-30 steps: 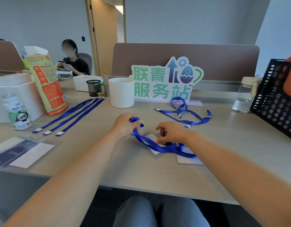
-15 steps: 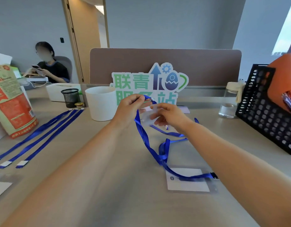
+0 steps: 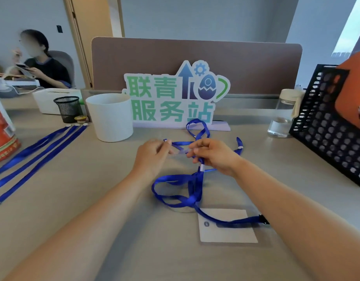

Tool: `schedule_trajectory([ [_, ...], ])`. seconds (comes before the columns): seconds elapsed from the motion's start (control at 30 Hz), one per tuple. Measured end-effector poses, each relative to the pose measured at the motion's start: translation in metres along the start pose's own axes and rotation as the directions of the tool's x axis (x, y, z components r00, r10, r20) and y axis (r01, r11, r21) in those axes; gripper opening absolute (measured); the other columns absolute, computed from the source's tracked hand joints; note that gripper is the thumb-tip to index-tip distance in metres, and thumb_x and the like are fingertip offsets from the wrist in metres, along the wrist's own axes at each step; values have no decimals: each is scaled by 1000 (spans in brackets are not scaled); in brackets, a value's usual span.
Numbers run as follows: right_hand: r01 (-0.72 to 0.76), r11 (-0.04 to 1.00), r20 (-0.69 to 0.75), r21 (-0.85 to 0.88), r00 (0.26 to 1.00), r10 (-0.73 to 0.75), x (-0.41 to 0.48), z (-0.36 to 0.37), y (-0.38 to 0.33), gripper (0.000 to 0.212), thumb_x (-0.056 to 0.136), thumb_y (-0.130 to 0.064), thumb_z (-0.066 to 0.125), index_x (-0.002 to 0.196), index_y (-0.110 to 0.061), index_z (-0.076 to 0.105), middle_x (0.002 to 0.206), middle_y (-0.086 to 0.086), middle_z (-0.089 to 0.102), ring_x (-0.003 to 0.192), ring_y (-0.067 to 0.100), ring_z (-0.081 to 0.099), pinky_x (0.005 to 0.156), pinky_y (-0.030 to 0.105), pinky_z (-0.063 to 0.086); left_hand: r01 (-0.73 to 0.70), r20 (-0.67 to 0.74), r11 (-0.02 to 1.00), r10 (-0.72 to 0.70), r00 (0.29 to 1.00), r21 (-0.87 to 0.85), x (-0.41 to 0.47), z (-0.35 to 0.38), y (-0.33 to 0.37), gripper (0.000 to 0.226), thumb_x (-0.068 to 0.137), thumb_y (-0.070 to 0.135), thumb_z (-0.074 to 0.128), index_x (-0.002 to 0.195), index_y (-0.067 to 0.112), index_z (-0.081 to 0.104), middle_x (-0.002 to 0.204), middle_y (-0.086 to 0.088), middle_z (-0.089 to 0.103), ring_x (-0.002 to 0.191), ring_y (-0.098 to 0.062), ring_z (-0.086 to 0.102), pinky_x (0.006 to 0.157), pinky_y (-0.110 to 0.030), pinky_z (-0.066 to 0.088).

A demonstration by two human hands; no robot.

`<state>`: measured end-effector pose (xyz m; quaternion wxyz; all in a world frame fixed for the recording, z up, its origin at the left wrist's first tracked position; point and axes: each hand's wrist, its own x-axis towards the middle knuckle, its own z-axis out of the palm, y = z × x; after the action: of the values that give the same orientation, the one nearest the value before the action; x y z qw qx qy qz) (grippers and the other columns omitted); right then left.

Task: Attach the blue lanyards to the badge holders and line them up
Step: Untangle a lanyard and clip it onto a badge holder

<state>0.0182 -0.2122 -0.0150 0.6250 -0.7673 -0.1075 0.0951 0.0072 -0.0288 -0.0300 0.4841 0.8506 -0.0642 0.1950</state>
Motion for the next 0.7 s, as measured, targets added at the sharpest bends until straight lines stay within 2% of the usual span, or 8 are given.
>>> schedule_trajectory([
  [0.07,40,995,46,-96,998,-36,-1,1,6,19,94,1,46,106,-13,50,83,2,69,51,2,52,50,14,41,-78,-6,995,78,997,56,-2,3,-6,13,91,20,54,88,15,65,93,3,55,92,-15,56,79,-17,35],
  [0.13,63,991,95,-117,994,-52,-3,4,13,22,93,1,48,106,-16,43,79,-2,71,48,4,48,50,15,38,-160,114,981,148,982,106,-7,8,-12,25,89,19,57,114,13,59,116,0,51,109,-12,49,90,-15,31],
  [0.23,59,984,140,-165,990,-36,-7,8,19,22,92,-6,54,96,-21,38,72,-7,72,48,4,45,53,15,41,-241,251,964,207,945,112,-11,9,-19,40,91,17,54,130,13,46,133,0,46,116,-6,40,92,-7,22],
  [0.37,113,983,186,-142,979,-85,-16,6,16,21,90,-6,56,85,-17,38,66,-8,72,48,2,47,51,12,40,-276,378,956,220,899,99,-10,8,-24,49,93,2,40,139,17,35,142,9,32,132,-2,27,101,-3,12],
  [0.43,129,981,243,-148,966,-90,-20,6,14,21,89,-5,57,81,-17,42,66,-7,72,53,4,51,50,13,38,-266,425,958,197,883,108,-9,7,-26,46,97,9,35,142,19,31,140,13,28,133,-1,21,100,-1,10],
  [0.53,143,979,281,-148,955,-97,-23,7,12,18,84,-5,63,78,-16,51,68,-3,72,68,17,59,55,16,44,-244,486,959,146,862,145,-8,8,-32,45,98,29,33,143,21,28,149,6,30,143,-11,11,116,-31,10],
  [0.63,150,977,304,-152,948,-98,-22,6,15,17,79,-2,67,76,-16,59,74,1,73,83,25,67,83,45,49,-158,506,986,111,855,52,-9,10,-32,42,98,27,38,138,17,36,140,2,44,135,-14,33,110,-29,26],
  [0.7,157,977,279,-146,954,-111,-21,5,17,16,78,0,68,76,-16,64,76,-1,74,82,17,69,88,45,49,-163,494,980,88,865,111,-8,9,-31,38,96,31,40,129,14,49,127,-1,52,121,-16,45,99,-23,33],
])
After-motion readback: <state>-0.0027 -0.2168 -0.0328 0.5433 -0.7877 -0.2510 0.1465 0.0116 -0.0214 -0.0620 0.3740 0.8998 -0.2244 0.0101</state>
